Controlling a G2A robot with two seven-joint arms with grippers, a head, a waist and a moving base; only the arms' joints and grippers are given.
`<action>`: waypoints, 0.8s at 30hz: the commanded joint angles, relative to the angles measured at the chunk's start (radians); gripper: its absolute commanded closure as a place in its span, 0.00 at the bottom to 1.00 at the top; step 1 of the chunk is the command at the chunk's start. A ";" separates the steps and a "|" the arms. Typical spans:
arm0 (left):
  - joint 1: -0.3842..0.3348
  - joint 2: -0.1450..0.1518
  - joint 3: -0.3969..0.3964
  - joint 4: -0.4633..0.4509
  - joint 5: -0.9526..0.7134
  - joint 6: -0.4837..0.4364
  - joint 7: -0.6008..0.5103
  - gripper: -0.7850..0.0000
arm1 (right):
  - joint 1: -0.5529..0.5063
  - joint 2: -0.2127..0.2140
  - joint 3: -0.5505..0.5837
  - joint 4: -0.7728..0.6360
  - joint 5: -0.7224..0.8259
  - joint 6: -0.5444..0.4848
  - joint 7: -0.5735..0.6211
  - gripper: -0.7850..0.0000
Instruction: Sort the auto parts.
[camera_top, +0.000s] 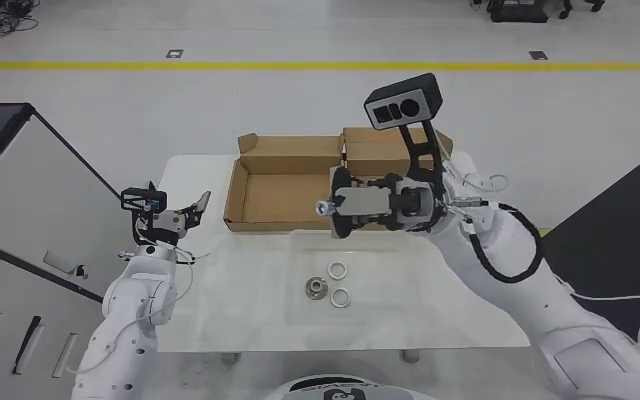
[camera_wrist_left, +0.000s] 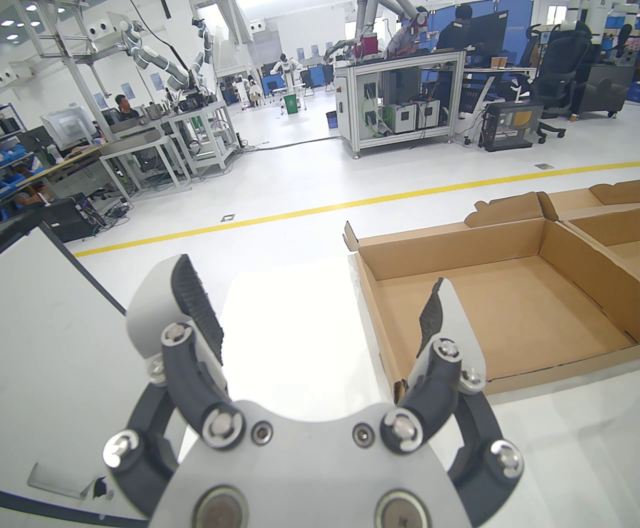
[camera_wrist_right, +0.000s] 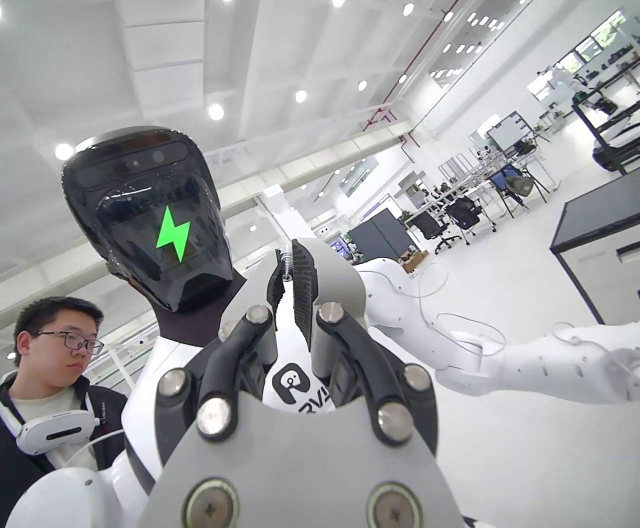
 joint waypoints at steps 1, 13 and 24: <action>0.000 0.000 0.000 0.000 0.000 0.000 0.000 0.00 | -0.010 -0.005 0.004 -0.006 0.022 -0.027 0.010 1.00; 0.000 0.000 0.000 0.000 0.000 0.000 0.000 0.00 | -0.043 -0.043 0.025 -0.024 0.175 -0.161 0.076 1.00; 0.000 0.000 0.000 0.000 0.000 0.000 0.000 0.00 | -0.046 -0.076 0.030 -0.012 0.215 -0.172 0.084 1.00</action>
